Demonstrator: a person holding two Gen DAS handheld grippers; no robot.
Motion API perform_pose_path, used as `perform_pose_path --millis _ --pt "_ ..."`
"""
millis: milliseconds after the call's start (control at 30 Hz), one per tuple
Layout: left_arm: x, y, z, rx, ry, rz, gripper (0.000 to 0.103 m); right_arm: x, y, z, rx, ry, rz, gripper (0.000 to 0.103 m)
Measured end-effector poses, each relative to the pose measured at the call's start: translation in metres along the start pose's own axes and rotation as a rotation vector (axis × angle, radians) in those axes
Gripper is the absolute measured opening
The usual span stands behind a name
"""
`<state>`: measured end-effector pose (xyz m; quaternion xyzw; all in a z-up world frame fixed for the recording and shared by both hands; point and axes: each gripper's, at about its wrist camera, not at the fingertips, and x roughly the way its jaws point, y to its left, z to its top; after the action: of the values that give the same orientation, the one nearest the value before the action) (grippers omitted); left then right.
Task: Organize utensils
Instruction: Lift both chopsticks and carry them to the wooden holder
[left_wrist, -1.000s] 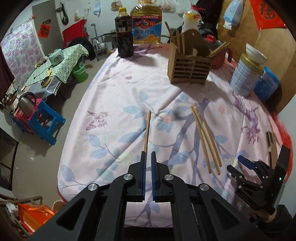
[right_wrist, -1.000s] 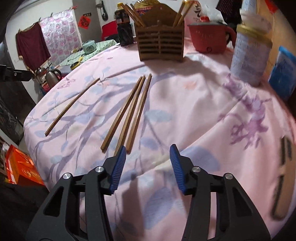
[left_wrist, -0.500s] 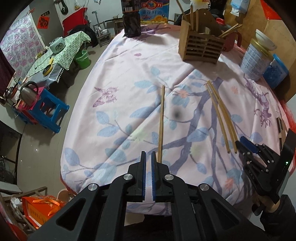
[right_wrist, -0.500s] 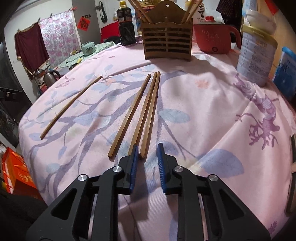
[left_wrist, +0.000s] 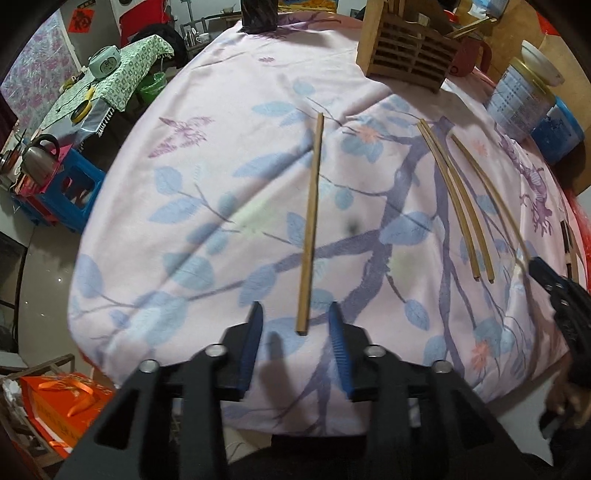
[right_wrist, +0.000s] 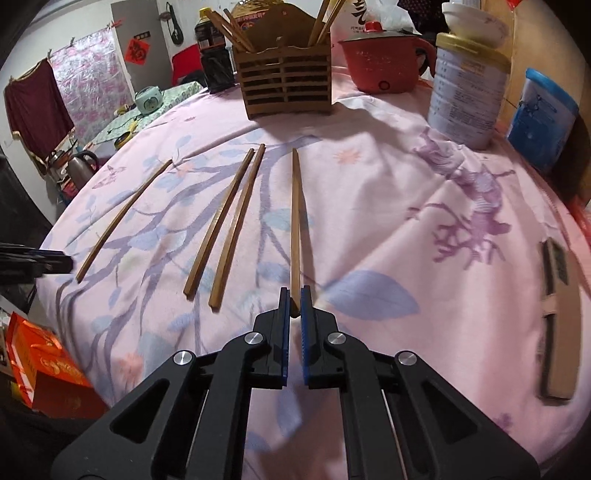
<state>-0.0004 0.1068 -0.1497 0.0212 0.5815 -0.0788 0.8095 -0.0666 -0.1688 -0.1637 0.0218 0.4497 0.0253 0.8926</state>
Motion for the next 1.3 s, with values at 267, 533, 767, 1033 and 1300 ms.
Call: perform_pose_path --millis 267,533,767,1033,1300 --pt "0.011 0.0 -0.004 -0.022 -0.053 -0.014 0.006 -0.015 -0.006 0.004 0.002 0.025 0.006 0.006" --pt "-0.051 0.003 0.015 -0.036 -0.165 -0.033 0.005 -0.056 0.003 0.033 -0.065 -0.106 0.012 0.006" --pt "-0.129 -0.013 0.056 0.011 -0.364 -0.023 0.005 -0.103 0.005 0.069 -0.077 -0.277 0.024 0.006" --pt "-0.167 -0.033 0.079 0.063 -0.453 -0.068 0.005 -0.127 0.0 0.089 -0.038 -0.351 0.041 0.006" --pt "-0.172 -0.033 0.1 0.097 -0.437 -0.139 0.005 -0.14 -0.003 0.101 0.033 -0.378 0.018 0.006"
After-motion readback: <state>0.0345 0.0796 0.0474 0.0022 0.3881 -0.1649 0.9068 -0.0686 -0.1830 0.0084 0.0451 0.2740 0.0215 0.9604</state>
